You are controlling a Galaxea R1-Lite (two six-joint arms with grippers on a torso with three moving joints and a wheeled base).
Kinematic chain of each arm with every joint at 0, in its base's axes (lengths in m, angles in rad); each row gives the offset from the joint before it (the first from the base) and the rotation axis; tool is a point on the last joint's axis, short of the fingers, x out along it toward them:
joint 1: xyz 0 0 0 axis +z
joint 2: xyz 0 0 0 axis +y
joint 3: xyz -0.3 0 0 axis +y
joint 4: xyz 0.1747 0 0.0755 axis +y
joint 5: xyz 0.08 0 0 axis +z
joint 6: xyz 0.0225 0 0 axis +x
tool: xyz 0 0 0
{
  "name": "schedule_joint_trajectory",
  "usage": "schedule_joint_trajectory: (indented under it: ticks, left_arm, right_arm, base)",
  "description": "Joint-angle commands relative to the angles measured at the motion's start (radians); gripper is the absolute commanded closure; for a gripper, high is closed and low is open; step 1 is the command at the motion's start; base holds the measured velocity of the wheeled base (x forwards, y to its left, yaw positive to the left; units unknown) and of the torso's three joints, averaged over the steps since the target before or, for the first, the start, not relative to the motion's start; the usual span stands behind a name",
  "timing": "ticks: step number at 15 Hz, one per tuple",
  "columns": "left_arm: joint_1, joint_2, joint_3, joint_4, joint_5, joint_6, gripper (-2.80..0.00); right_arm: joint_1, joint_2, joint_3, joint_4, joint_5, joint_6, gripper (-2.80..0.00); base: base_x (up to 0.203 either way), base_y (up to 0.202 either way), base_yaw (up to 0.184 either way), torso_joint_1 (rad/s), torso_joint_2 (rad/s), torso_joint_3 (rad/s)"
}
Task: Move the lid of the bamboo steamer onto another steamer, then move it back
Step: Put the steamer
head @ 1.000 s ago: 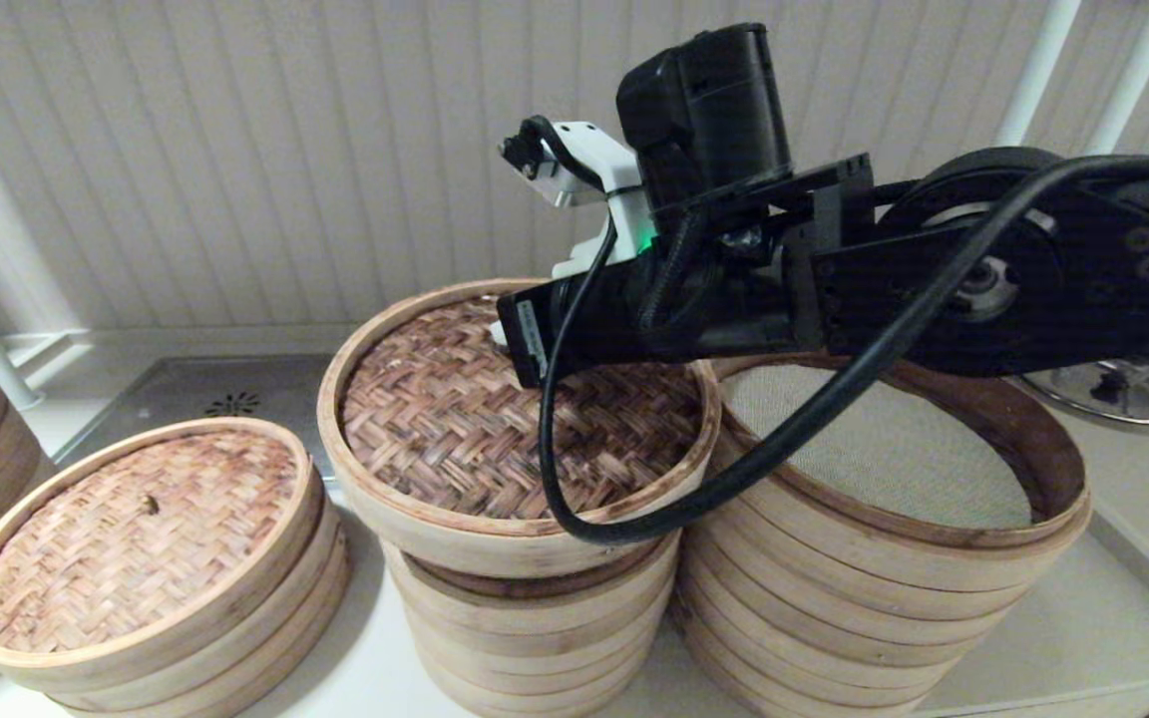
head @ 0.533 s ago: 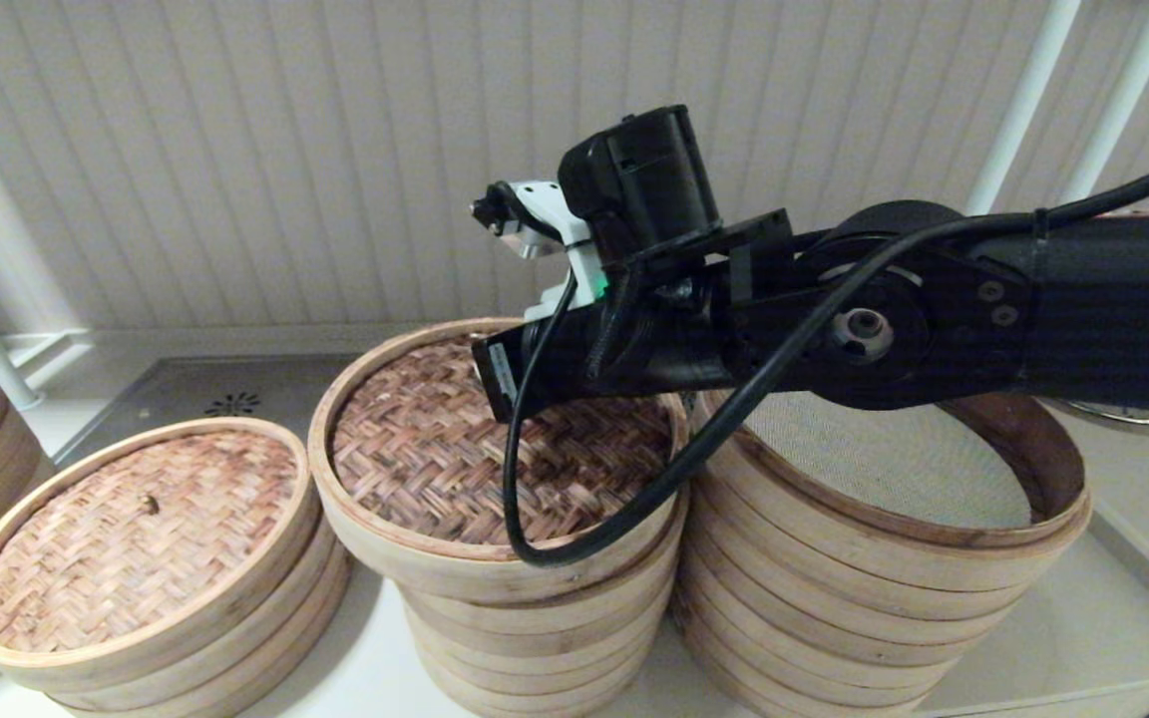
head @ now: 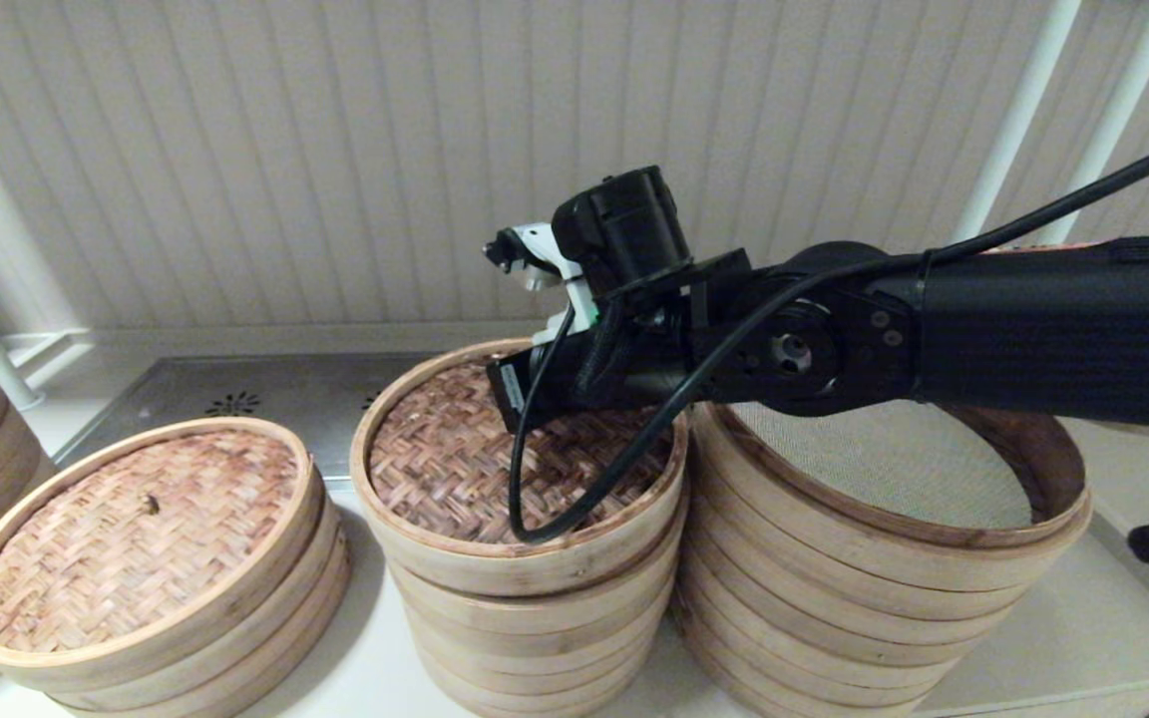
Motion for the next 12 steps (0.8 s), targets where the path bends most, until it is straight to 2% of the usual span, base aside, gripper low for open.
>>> schedule_joint_trajectory:
  ticks: [1, 12]
  left_arm:
    - [0.000, 0.000, -0.001, 0.000, 0.000, -0.001, 0.00]
    - [0.000, 0.000, 0.000, 0.000, 0.000, -0.001, 0.00]
  right_arm:
    - [-0.008, 0.023, -0.010, -0.007, 0.000, -0.001, 0.00]
    - [-0.032, -0.016, 0.054, -0.009, -0.001, 0.001, 0.00]
  base:
    - [0.000, 0.000, 0.000, 0.000, 0.00, 0.000]
    - [0.000, 0.000, 0.000, 0.000, 0.00, 0.000]
